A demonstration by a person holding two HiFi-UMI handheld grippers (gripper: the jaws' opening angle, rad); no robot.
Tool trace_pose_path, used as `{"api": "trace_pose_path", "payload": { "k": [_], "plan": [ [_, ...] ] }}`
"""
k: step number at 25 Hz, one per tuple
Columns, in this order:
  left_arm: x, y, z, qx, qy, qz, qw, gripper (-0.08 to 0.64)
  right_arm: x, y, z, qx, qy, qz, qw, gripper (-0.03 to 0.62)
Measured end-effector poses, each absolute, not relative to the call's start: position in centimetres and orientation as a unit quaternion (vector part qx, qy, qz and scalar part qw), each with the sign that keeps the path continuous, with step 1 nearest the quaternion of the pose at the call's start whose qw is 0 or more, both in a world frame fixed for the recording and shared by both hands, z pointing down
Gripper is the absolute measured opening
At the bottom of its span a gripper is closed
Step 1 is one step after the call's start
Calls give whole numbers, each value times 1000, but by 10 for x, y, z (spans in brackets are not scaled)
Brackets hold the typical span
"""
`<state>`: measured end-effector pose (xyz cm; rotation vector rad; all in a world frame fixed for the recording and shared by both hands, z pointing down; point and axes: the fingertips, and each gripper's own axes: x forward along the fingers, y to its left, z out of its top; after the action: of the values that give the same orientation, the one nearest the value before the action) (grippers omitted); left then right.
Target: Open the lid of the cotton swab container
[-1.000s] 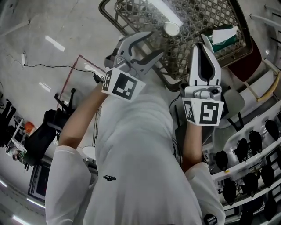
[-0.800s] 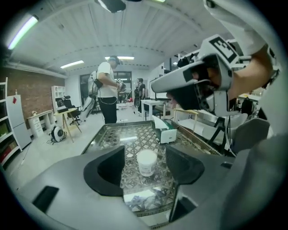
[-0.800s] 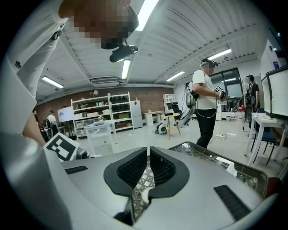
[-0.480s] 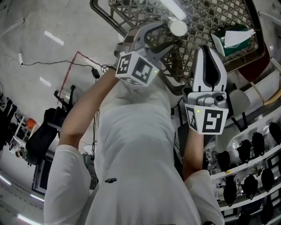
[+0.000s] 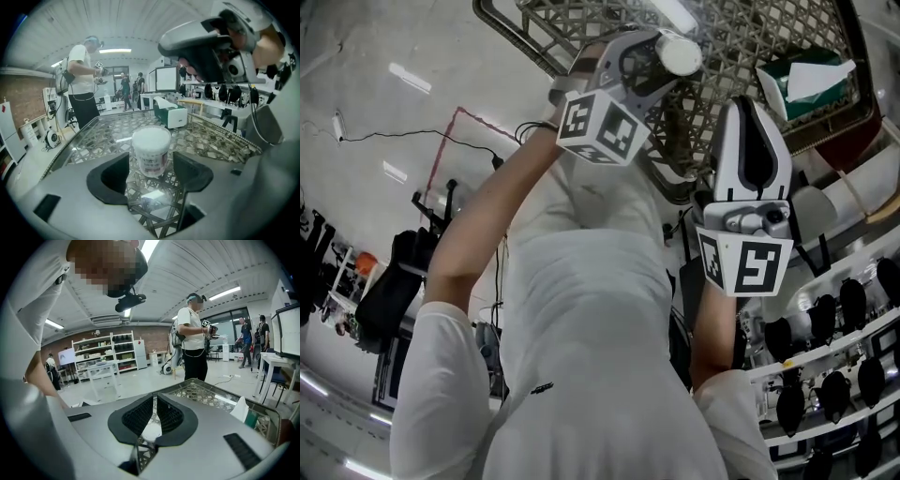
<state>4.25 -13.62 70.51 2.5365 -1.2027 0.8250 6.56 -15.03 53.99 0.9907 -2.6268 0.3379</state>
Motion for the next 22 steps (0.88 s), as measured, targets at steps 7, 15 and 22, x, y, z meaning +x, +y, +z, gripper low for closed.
{"api": "trace_pose_path", "payload": {
  "k": [7, 15, 22],
  "plan": [
    [50, -143, 719, 860, -412, 282, 106, 270, 75, -152, 541, 350, -915, 111, 169, 2],
    [52, -154, 720, 858, -421, 275, 102, 267, 80, -145, 539, 356, -912, 123, 163, 2],
    [52, -155, 720, 855, -426, 275, 104, 249, 74, -133, 536, 355, -912, 130, 159, 2]
  ]
}}
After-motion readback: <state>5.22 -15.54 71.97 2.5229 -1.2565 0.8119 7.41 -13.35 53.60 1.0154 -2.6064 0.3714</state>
